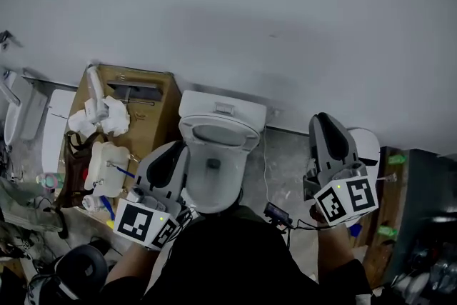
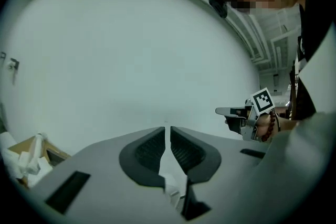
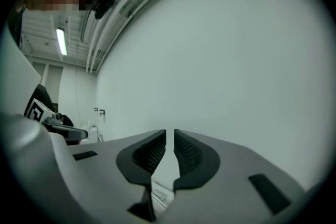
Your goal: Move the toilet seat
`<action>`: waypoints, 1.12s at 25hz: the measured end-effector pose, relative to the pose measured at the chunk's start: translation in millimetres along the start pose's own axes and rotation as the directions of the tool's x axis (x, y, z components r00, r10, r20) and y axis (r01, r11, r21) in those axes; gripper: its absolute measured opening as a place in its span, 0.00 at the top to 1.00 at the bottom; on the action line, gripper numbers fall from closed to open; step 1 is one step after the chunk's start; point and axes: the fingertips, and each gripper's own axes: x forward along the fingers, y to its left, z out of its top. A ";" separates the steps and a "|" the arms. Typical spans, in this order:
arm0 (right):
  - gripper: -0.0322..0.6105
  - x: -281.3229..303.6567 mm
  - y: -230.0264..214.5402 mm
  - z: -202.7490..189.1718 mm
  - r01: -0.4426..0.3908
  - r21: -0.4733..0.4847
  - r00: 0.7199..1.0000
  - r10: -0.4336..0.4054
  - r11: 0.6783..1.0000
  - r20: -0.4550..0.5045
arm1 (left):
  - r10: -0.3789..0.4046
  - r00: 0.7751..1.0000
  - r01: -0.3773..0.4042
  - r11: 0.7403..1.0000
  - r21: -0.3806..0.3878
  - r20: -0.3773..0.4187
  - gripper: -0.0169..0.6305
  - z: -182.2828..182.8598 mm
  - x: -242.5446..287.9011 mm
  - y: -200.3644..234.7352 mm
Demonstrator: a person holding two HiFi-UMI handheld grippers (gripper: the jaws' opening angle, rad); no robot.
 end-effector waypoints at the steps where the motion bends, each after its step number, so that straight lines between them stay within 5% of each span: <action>1: 0.84 -8.0 10.4 15.3 -0.022 -0.004 0.999 0.022 1.000 0.025 | -0.021 1.000 0.021 1.000 -0.012 0.008 0.91 5.6 -5.5 -5.7; 4: 0.85 -23.8 57.2 33.1 -0.148 0.052 0.987 0.144 0.988 0.066 | -0.077 0.996 0.078 0.997 -0.020 0.047 0.91 21.3 -11.8 -27.2; 10: 0.86 -22.7 130.7 -13.0 -0.283 0.085 0.959 0.281 0.955 0.027 | -0.164 0.984 0.168 0.984 -0.055 0.064 0.91 23.6 -8.6 -59.9; 28: 0.86 -25.3 168.3 -30.8 -0.337 0.054 0.942 0.337 0.940 0.011 | -0.201 0.980 0.201 0.979 -0.040 0.007 0.91 5.3 -10.7 -75.6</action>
